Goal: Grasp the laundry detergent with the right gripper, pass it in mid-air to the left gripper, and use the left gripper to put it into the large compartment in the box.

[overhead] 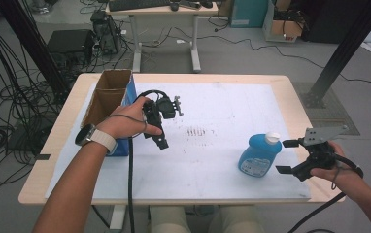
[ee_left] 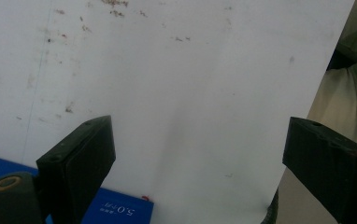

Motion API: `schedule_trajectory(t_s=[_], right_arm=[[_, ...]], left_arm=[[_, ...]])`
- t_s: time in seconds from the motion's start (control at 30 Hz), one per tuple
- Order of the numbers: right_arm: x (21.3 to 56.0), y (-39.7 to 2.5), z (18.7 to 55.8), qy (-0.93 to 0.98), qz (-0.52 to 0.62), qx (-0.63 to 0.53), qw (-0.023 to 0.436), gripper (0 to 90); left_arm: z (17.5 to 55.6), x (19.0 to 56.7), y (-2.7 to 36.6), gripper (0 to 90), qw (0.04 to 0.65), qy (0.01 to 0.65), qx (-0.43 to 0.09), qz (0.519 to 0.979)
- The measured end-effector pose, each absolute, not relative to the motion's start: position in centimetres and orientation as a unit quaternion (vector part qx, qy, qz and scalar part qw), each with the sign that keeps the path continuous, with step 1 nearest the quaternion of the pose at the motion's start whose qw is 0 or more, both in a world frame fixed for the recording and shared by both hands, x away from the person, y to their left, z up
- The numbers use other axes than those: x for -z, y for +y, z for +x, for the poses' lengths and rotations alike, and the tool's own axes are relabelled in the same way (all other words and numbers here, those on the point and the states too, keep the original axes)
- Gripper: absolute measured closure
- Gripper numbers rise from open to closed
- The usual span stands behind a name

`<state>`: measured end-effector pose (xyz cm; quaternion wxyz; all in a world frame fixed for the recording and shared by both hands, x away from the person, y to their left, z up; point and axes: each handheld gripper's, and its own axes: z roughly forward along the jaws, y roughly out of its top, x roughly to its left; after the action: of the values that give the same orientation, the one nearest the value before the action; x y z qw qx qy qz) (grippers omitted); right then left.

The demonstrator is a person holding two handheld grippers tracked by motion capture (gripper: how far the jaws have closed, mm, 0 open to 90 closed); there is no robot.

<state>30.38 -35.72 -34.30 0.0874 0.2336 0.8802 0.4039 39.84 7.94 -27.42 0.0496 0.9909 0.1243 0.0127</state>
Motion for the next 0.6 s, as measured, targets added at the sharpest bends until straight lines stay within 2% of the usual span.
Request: schedule_trajectory(t_s=[0.6], right_arm=[[34.69,-35.64,30.47,0.878,0.234,-0.407,0.090,5.2]], left_arm=[[39.92,27.52,7.90,9.9,0.050,0.124,-0.012,0.991]])
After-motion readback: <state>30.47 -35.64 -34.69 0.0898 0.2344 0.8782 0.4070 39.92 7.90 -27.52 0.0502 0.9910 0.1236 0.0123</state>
